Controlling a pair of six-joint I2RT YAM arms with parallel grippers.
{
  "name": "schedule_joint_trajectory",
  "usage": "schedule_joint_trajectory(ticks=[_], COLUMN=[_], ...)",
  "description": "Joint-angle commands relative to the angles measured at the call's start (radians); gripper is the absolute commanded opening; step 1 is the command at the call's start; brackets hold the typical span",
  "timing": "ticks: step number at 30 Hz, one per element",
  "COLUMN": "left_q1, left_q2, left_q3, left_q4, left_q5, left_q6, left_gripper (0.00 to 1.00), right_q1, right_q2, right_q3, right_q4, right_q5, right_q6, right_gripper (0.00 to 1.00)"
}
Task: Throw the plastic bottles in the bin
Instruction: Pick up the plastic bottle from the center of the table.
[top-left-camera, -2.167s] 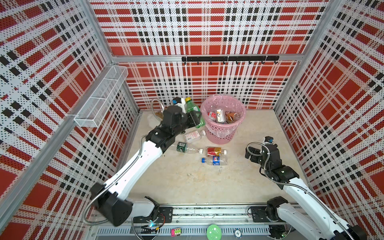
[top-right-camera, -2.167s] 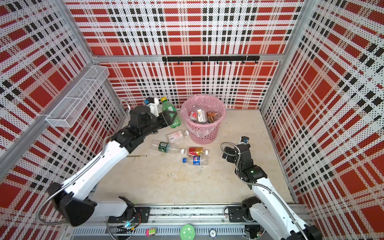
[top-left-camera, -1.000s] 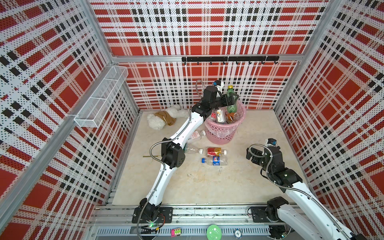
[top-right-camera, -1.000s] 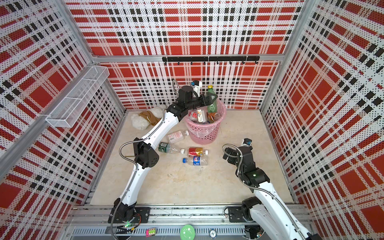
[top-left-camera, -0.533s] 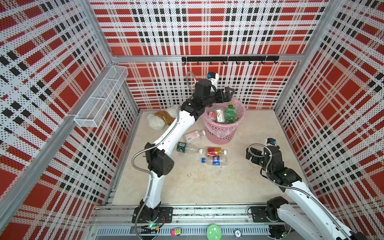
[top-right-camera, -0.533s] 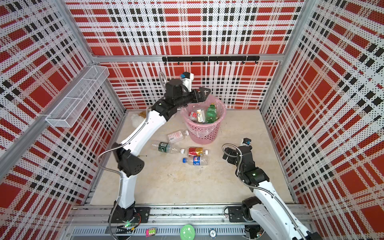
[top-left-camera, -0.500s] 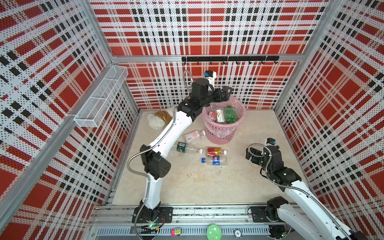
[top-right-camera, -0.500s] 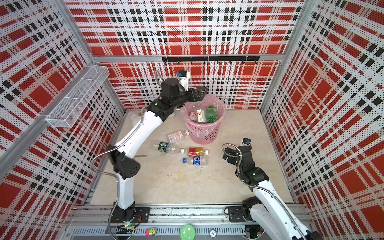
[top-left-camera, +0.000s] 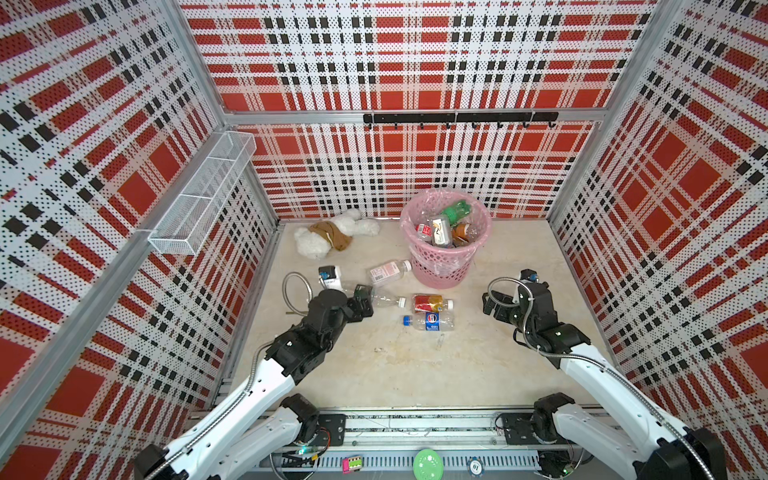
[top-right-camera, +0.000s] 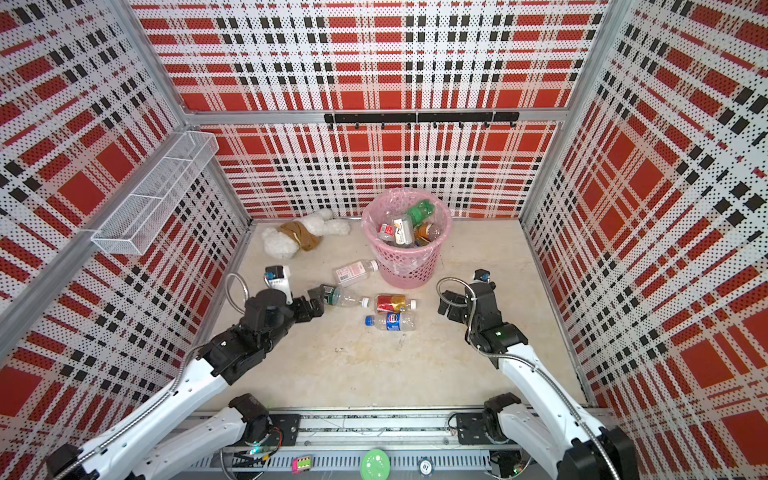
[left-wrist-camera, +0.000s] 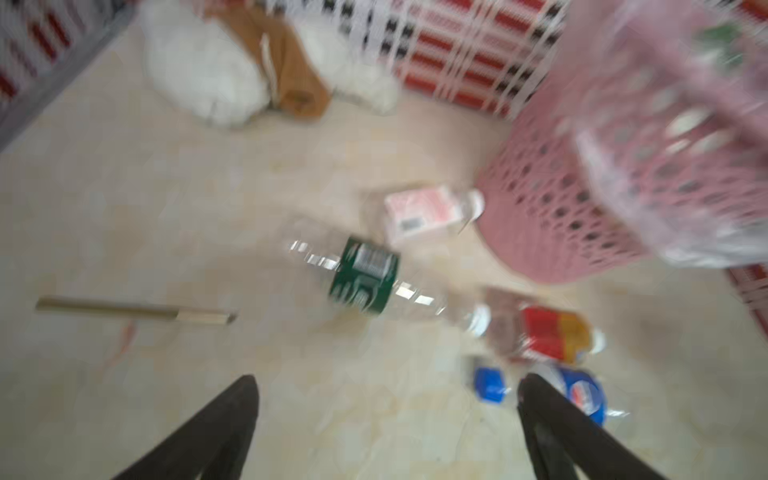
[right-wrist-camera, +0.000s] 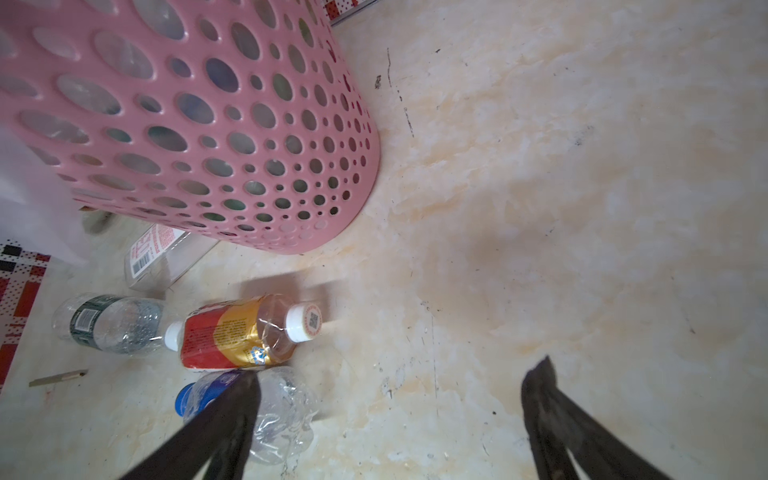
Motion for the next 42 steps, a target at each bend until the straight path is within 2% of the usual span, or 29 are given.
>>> schedule_joint_trajectory(ticks=[1, 6, 10, 13, 18, 27, 34, 38, 42], left_q1=[0.035, 0.076, 0.081, 0.09, 0.163, 0.248, 0.268, 0.27, 0.274], left_q2=[-0.088, -0.043, -0.009, -0.013, -0.048, -0.101, -0.106, -0.123, -0.14], left_q3=[0.026, 0.051, 0.05, 0.036, -0.024, -0.051, -0.053, -0.058, -0.067], left_q4=[0.022, 0.034, 0.037, 0.038, 0.05, 0.032, 0.031, 0.019, 0.018], left_q5=[-0.034, 0.01, 0.029, 0.031, 0.112, 0.179, 0.201, 0.199, 0.201], left_q6=[-0.105, -0.097, -0.105, -0.125, -0.173, -0.187, -0.187, -0.188, -0.192], left_gripper=[0.99, 0.99, 0.99, 0.99, 0.99, 0.99, 0.99, 0.99, 0.99], right_q1=[0.027, 0.137, 0.222, 0.272, 0.368, 0.453, 0.484, 0.511, 0.524], right_q2=[0.005, 0.015, 0.072, 0.176, 0.355, 0.463, 0.536, 0.524, 0.511], right_q3=[0.049, 0.05, 0.062, 0.111, 0.218, 0.227, 0.232, 0.244, 0.267], right_q4=[0.04, 0.029, 0.046, 0.053, 0.029, 0.085, 0.123, 0.106, 0.069], right_q5=[-0.046, -0.015, -0.039, -0.099, -0.073, -0.033, 0.005, -0.029, 0.026], right_q6=[-0.054, -0.079, -0.167, -0.245, -0.315, -0.313, -0.339, -0.348, -0.341], right_gripper=[1.0, 1.0, 1.0, 1.0, 1.0, 1.0, 1.0, 1.0, 1.0])
